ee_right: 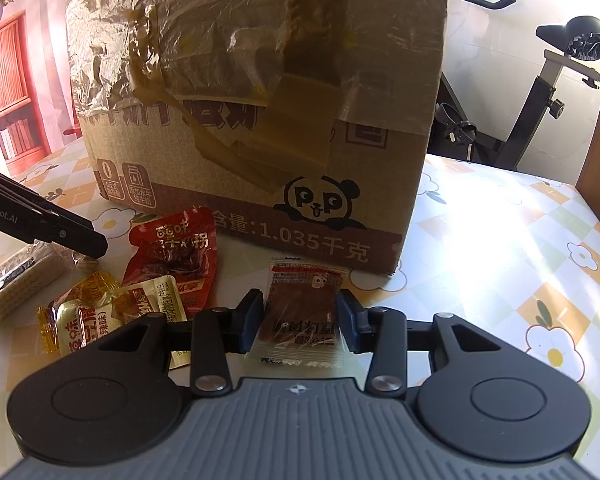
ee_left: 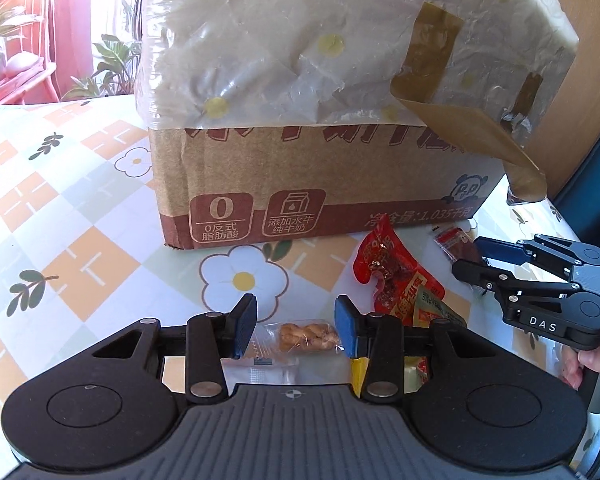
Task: Organize snacks
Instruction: 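Position the left tool fingers around the clear peanut packet, then close the left tool on the clear peanut packet, then lift the peanut and jerky packets up and carry them over the box, then open both tools to drop the packets into the box, then move both open tools back down toward the snacks beside the box, then grasp the orange meat packet with the left tool while the right grasps the gold packet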
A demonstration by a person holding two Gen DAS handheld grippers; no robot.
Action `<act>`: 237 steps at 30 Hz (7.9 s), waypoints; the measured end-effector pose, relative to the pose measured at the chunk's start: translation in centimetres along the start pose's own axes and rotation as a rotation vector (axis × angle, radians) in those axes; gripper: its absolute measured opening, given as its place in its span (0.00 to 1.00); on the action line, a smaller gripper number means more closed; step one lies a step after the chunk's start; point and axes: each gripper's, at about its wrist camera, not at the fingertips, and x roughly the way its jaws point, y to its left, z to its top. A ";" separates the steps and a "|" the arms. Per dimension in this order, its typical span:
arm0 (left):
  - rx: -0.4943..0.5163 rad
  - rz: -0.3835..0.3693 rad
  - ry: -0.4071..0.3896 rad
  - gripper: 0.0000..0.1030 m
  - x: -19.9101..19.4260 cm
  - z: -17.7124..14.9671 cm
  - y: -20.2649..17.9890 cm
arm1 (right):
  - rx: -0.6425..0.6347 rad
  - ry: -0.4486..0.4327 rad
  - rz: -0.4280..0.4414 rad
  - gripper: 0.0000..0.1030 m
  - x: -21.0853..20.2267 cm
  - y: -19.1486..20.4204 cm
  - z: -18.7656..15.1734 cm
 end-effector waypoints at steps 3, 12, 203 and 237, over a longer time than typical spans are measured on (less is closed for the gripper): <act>0.020 -0.014 -0.016 0.44 -0.9 0.2 0.2 | 0.000 0.000 0.000 0.42 0.0 0.0 0.0; 0.183 -0.021 -0.039 0.42 -2.3 -0.1 -0.8 | 0.000 0.000 0.002 0.42 0.0 0.1 0.0; -0.160 0.246 -0.180 0.60 -8.9 -5.9 -4.3 | 0.120 0.161 0.089 0.72 -6.2 3.6 -1.4; -0.069 0.174 -0.152 0.60 -7.8 -6.0 -5.7 | -0.092 0.034 0.060 0.51 -4.8 2.4 -2.6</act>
